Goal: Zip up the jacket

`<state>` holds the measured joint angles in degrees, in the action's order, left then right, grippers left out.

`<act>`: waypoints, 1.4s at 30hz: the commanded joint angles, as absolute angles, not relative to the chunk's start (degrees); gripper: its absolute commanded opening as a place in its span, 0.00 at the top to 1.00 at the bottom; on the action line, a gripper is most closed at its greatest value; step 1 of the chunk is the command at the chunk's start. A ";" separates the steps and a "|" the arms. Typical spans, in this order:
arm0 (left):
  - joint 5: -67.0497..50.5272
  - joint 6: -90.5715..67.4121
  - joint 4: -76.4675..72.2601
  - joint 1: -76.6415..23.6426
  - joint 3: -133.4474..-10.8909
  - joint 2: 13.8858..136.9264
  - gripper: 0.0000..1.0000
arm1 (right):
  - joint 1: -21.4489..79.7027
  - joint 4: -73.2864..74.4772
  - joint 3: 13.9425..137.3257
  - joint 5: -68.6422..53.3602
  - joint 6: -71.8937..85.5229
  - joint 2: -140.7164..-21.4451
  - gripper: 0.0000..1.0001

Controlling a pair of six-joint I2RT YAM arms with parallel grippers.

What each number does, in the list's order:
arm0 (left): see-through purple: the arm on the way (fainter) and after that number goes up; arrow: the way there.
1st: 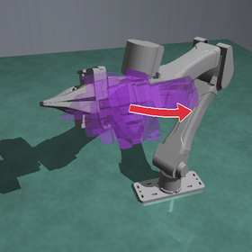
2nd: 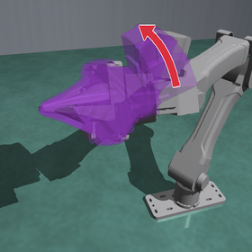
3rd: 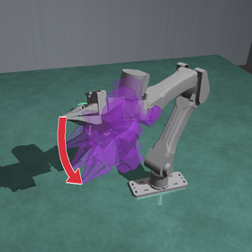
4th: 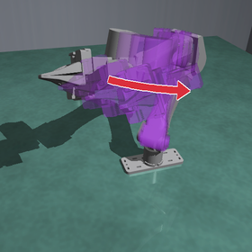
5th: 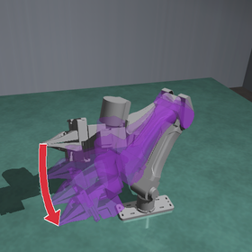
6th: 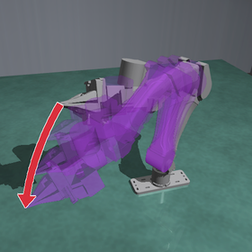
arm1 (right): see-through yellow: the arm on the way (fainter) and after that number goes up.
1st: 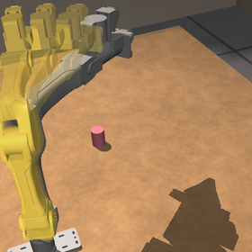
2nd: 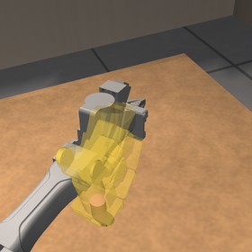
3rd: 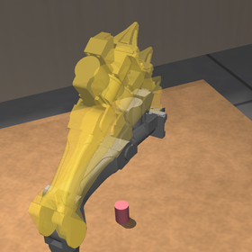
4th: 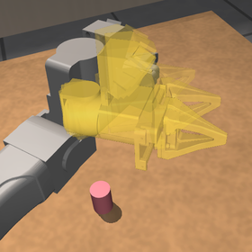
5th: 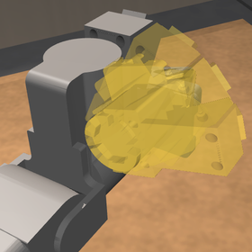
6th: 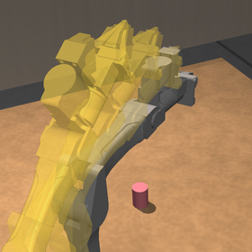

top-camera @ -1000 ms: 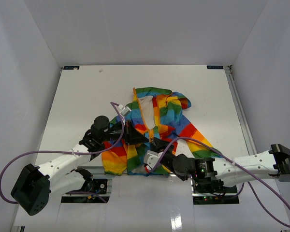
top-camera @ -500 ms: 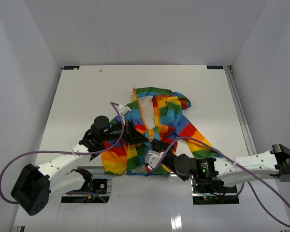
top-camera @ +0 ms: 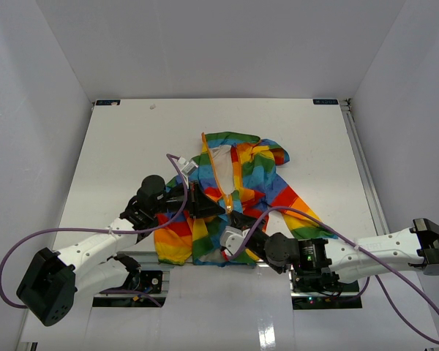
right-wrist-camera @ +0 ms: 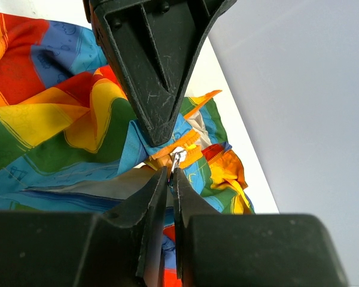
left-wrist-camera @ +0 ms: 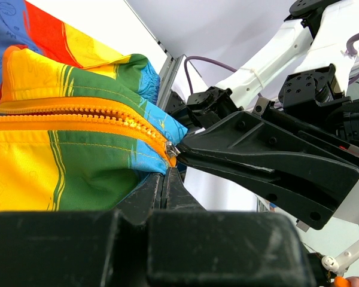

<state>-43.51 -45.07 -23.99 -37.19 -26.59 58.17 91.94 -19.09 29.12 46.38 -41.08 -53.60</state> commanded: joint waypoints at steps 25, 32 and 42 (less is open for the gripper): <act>-45.29 -45.79 -26.65 -36.91 -25.07 58.34 1.00 | 90.65 -22.44 30.74 48.84 -39.04 -56.91 0.91; -45.42 -45.59 -25.30 -36.93 -25.68 58.69 1.00 | 87.95 -22.49 31.67 51.60 -38.66 -57.47 0.92; -44.39 -45.38 -22.61 -36.91 -26.10 59.57 1.00 | 83.57 -17.30 39.30 49.12 -39.46 -58.18 0.92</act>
